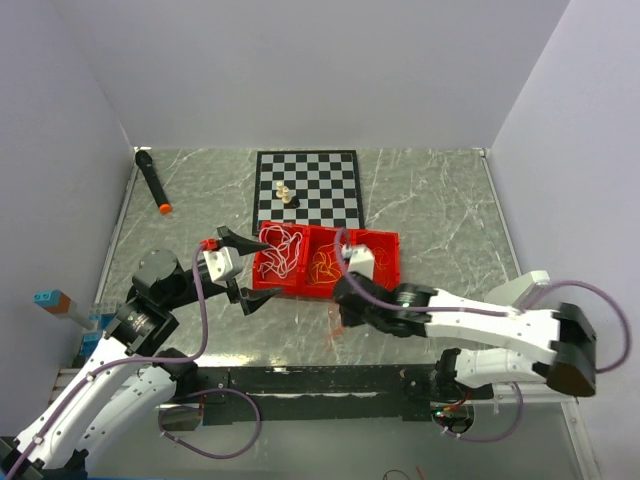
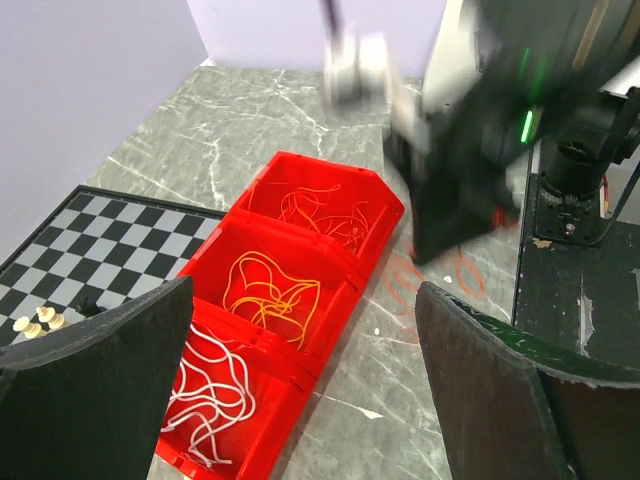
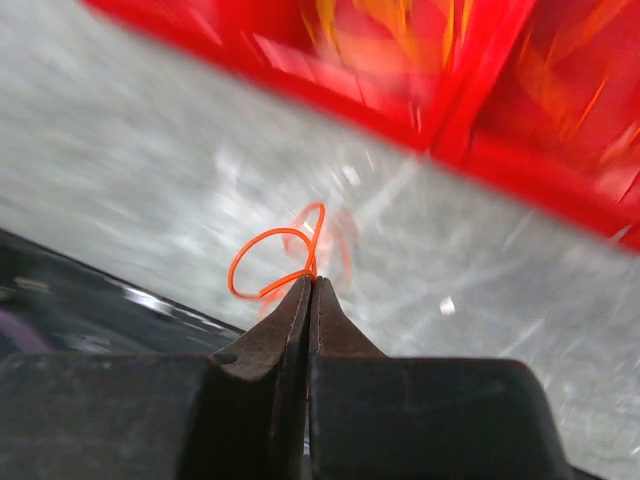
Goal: Untangle the cables
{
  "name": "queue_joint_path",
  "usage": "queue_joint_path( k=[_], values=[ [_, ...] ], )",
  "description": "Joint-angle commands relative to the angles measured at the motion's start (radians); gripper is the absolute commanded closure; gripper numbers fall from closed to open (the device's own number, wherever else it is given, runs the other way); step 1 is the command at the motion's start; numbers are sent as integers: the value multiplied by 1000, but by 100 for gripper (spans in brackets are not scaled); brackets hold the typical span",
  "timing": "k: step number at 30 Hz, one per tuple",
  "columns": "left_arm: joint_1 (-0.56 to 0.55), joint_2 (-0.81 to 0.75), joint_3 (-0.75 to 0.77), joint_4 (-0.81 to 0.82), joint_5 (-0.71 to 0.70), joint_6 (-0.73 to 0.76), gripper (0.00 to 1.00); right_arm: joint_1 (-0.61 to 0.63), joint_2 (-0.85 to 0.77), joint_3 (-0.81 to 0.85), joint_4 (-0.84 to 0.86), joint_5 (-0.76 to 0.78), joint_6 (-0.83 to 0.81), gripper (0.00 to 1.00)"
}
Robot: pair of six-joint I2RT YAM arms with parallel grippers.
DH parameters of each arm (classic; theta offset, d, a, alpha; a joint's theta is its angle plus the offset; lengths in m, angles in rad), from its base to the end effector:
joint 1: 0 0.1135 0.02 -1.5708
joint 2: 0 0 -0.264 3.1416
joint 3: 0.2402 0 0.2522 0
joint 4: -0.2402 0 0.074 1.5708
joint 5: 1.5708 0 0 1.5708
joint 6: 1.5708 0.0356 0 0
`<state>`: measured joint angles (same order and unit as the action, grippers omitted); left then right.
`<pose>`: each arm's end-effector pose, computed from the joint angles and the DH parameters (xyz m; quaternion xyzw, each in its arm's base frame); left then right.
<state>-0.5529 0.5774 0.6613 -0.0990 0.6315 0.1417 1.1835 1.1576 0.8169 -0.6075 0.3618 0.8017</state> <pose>0.1086 -0.0917 0.3364 0.4354 0.5626 -0.3528 0.6078 0.0976 0.2059 0.2428 -0.1236 0.9298 0.1587 0.3081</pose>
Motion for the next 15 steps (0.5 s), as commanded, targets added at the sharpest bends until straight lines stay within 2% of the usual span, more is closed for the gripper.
queue_joint_path(
  k=[1,7,11,15],
  values=[
    [7,-11,32,5,4,-2,3,-60,-133,148,-133,147,-100,100],
    [8,-24,31,2,0,-4,3,-313,-219,168,-55,56,-278,100],
    [10,-28,31,-1,2,-2,3,-438,-162,192,-18,17,-360,100],
    [13,-31,32,-1,-1,-2,4,-505,-87,199,20,-9,-391,100]
  ],
)
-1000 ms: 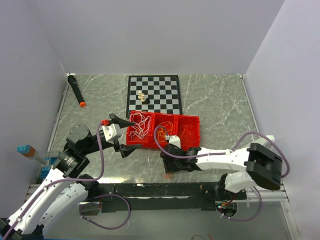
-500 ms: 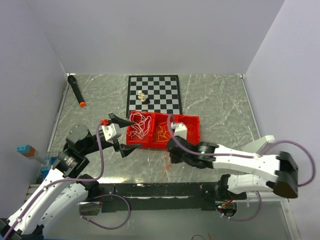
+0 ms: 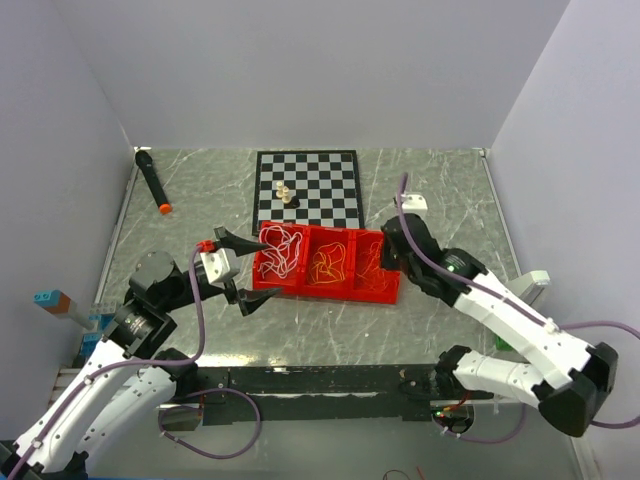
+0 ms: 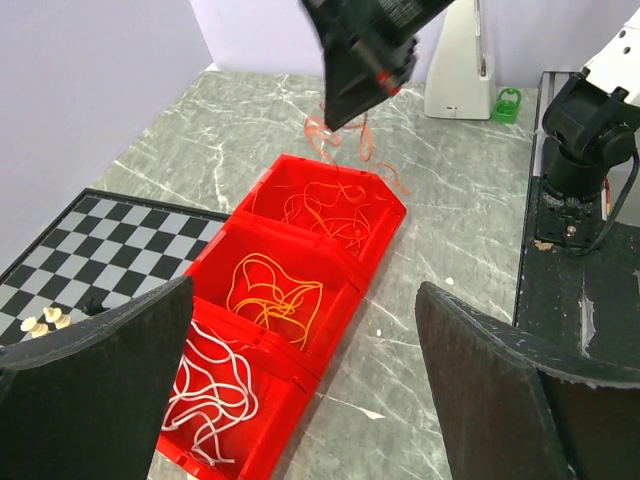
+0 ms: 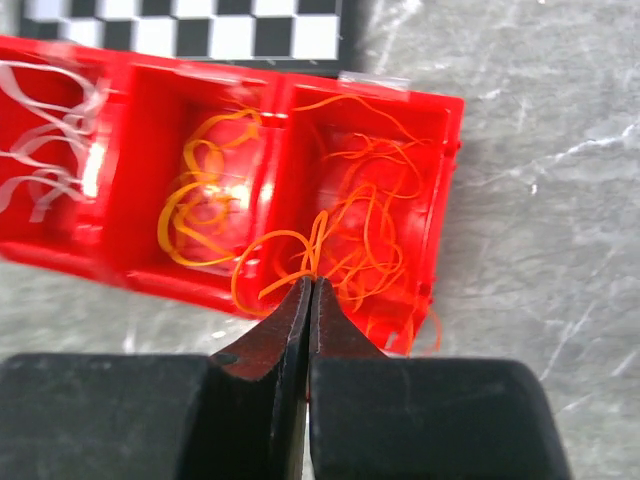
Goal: Untangle the cables
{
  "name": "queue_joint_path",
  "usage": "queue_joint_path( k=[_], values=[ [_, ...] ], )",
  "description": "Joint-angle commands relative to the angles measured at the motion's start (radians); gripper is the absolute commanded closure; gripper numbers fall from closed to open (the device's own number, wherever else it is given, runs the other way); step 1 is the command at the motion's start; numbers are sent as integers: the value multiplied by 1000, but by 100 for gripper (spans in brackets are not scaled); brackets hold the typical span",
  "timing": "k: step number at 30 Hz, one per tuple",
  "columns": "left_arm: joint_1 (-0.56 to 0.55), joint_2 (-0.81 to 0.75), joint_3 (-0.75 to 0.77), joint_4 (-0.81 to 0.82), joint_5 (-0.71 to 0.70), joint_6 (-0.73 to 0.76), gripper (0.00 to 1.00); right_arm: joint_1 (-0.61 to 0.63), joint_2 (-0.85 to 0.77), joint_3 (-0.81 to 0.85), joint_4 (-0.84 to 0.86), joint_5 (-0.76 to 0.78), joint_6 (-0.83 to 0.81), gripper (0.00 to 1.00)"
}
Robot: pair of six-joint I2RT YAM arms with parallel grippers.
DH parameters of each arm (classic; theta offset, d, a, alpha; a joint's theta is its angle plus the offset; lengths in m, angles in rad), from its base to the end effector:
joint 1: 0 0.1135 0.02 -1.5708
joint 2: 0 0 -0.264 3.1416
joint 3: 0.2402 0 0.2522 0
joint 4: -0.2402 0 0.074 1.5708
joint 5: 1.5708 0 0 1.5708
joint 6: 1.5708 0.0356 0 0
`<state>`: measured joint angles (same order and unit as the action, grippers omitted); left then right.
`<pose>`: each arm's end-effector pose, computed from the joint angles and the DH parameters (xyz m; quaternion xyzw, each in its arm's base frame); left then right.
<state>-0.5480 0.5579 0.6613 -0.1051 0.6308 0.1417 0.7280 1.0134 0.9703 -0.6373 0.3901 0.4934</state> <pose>0.1053 -0.0889 0.3380 0.4337 0.5591 -0.3505 0.6136 0.1664 0.1301 0.3197 -0.0207 0.8891 0.0990 0.4464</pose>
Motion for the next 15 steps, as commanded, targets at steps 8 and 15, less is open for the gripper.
queue_joint_path(
  k=[8,15],
  values=[
    [8,-20,23,-1,-2,-5,3,-104,220,25,132,-33,-93,100],
    [8,8,37,-1,-84,-42,3,-134,428,54,191,-33,-72,100]
  ],
)
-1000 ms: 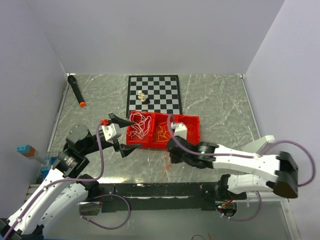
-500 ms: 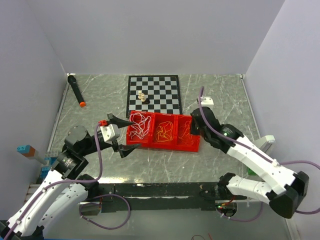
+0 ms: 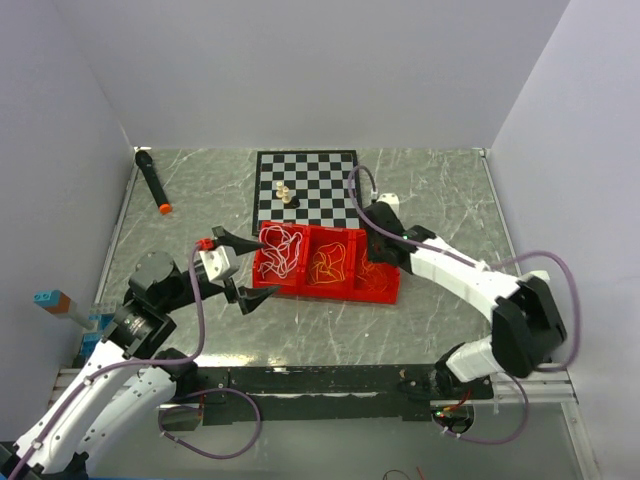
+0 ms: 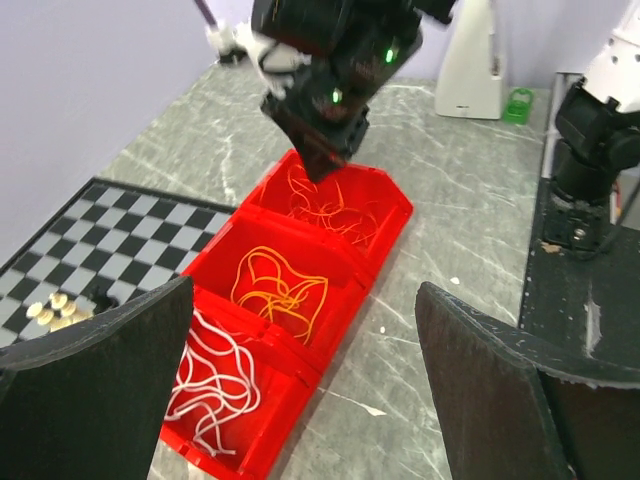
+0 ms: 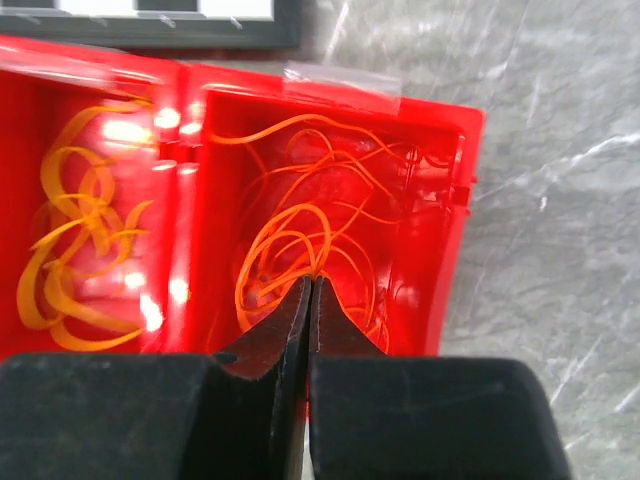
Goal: Untangle the cables
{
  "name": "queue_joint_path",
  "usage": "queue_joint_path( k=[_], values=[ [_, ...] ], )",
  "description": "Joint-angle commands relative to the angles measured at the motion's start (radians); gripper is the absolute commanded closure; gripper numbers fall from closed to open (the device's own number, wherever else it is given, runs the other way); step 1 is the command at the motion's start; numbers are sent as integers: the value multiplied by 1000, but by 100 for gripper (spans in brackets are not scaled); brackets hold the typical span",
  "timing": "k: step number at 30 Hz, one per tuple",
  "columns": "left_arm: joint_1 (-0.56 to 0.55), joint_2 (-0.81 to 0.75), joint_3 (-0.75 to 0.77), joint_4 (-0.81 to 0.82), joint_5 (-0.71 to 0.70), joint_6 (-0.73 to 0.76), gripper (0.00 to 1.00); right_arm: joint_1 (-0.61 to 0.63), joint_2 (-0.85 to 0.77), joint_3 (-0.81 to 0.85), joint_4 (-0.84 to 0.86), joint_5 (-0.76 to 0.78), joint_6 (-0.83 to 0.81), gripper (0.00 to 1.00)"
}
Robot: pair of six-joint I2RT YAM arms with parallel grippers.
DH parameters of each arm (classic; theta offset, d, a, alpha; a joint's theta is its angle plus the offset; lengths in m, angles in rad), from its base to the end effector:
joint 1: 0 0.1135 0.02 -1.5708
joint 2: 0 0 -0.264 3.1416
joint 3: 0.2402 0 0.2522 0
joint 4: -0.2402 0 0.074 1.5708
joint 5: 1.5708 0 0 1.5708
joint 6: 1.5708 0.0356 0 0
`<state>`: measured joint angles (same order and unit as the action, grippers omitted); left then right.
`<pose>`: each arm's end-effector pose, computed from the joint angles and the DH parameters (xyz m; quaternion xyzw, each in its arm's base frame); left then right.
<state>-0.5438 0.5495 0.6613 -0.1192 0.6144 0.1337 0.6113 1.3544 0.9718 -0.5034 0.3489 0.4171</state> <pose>0.1046 -0.0872 0.3376 0.4257 0.5673 -0.3468 0.6137 0.2370 0.1513 0.2523 -0.0319 0.9289 0.0203 0.3683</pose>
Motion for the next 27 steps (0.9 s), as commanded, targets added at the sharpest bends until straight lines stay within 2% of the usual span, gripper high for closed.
queue_joint_path(
  k=[1,3,6,12,15,19,23,27],
  values=[
    [4,21,37,18,-106,-46,4,-21,130,60,52,9,17,100],
    [4,41,40,20,-165,-89,3,-25,182,76,39,16,41,88],
    [4,85,58,6,-258,-126,3,-28,207,94,11,4,72,59],
    [4,187,135,-46,-369,-197,3,-28,40,90,6,-42,69,5],
    [5,248,201,-83,-465,-236,3,-28,-61,114,-14,-79,36,1],
    [10,410,397,-290,-566,-223,4,-45,-175,154,-52,-188,-4,0],
    [12,584,585,-453,-832,-319,3,-67,-230,185,-124,-197,-8,0],
    [21,696,724,-597,-963,-322,3,-102,-291,136,-153,-191,-6,0]
  ],
)
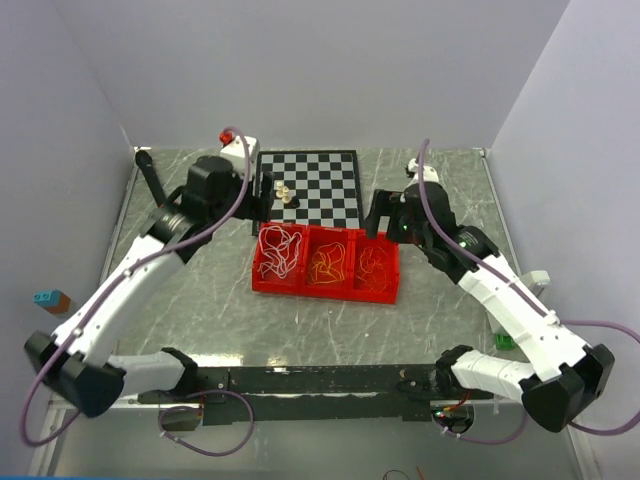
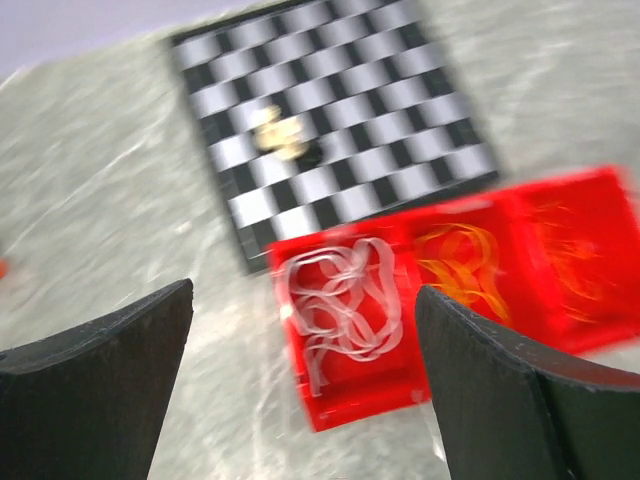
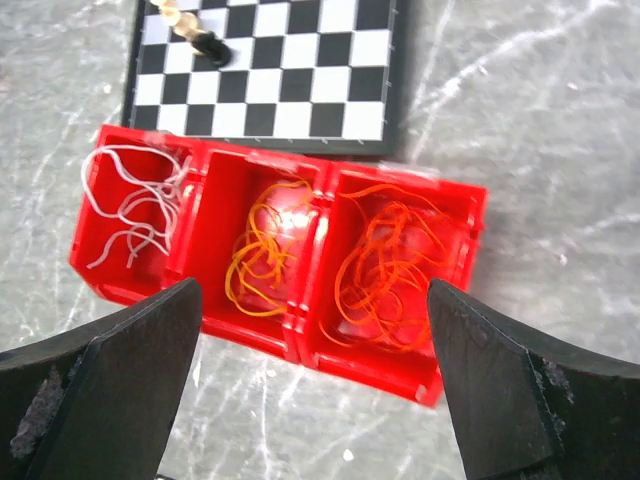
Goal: Untangle the cables
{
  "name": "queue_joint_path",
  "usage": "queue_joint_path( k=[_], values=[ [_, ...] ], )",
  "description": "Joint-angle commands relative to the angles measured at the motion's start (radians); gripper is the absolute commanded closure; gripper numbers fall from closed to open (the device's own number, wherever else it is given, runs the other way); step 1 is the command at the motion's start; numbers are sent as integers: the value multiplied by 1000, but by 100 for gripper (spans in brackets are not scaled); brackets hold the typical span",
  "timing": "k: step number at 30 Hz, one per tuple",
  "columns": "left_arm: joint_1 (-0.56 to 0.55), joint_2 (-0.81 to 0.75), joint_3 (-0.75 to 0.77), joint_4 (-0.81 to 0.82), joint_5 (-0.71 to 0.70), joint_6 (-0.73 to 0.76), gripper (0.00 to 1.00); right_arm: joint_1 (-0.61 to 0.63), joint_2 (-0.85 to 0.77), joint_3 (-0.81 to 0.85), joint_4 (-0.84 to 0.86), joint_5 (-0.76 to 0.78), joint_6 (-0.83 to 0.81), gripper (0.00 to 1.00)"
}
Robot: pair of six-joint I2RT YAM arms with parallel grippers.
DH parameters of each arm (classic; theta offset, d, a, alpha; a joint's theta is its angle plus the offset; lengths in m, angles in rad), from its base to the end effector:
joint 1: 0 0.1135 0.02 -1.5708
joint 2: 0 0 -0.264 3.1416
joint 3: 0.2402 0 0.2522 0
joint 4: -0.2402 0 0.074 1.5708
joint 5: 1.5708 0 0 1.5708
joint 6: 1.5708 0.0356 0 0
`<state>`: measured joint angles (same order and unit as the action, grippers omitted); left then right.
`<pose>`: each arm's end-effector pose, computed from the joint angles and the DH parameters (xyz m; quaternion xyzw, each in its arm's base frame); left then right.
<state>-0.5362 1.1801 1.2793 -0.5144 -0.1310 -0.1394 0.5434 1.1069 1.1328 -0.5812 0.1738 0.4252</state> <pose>0.2235 -0.1274 0.3975 0.1297 0.8265 -0.1289 0.5324 0.2068 0.1177 0.3584 -0.0093 0.8715 0.1584 0.4640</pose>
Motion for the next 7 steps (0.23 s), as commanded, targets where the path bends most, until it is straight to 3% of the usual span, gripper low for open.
queue_joint_path(
  k=[1,5,7],
  values=[
    [25,53,95,-191,-208,-45,3,-49,-62,-40,-81,-19,-6,0],
    [79,-2,26,-82,-190,-14,3,-140,-143,-102,-69,-74,12,0],
    [163,4,14,-53,-167,-17,3,-210,-156,-122,-68,-103,26,0]
  ],
)
